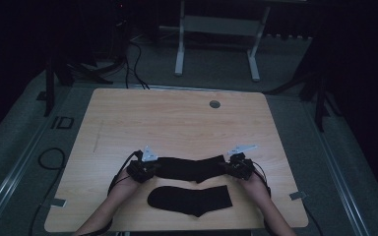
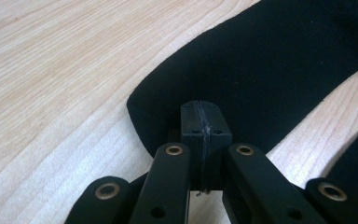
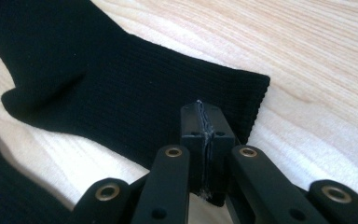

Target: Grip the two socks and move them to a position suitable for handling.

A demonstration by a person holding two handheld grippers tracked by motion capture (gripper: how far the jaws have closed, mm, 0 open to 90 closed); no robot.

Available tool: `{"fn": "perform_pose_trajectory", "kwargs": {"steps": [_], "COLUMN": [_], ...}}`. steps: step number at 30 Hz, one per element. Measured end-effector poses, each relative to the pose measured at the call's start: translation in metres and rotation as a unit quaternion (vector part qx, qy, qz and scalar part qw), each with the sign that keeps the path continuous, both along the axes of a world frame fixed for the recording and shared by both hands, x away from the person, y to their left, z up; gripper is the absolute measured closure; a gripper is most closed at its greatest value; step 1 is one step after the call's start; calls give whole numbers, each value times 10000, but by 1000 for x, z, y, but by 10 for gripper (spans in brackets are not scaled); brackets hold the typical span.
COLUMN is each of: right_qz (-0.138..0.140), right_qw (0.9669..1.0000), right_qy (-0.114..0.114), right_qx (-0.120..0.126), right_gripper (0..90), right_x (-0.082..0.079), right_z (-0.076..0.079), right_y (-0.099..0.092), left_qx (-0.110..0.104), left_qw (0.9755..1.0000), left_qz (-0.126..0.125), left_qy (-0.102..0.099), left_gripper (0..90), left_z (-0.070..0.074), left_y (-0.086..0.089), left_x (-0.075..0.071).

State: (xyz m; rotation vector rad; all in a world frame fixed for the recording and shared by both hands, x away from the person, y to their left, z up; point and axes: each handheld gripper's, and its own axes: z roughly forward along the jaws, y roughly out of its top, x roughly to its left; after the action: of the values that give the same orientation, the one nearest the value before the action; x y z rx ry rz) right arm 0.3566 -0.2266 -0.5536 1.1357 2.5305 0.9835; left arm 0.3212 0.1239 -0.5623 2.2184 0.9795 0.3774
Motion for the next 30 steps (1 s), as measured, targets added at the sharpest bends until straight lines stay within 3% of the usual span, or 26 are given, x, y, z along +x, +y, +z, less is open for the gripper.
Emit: {"fn": "perform_pose_trajectory", "kwargs": {"steps": [9,13,16,18,21,24,30], "right_qz": [19,199,318,429,596,626,238], "right_qw": [10000,9997,9993,9988,9979,9974,9978], "right_qy": [12,-109,-167,-213,-256,-356,-615], "right_qx": [30,28,92,118,63,-28,15], "right_gripper": [864,744,604,516,377,274,233], "right_x": [-3,-5,-5,-6,-8,-12,-22], "right_z": [0,3,5,9,14,20,35], "right_y": [0,2,3,4,7,9,-2], "left_qx": [-89,-145,-256,-232,-301,-376,-544], "left_qw": [10000,9999,9996,9997,9994,9991,9981], "left_qz": [-4,-8,-58,-92,-36,-37,-109], "left_qy": [31,54,38,-41,-154,-201,-257], "left_gripper": [895,886,741,603,466,412,382], "left_z": [-1,0,1,4,11,19,34], "left_y": [2,2,2,1,4,8,18], "left_x": [0,0,-3,-6,-10,-13,-30]}}
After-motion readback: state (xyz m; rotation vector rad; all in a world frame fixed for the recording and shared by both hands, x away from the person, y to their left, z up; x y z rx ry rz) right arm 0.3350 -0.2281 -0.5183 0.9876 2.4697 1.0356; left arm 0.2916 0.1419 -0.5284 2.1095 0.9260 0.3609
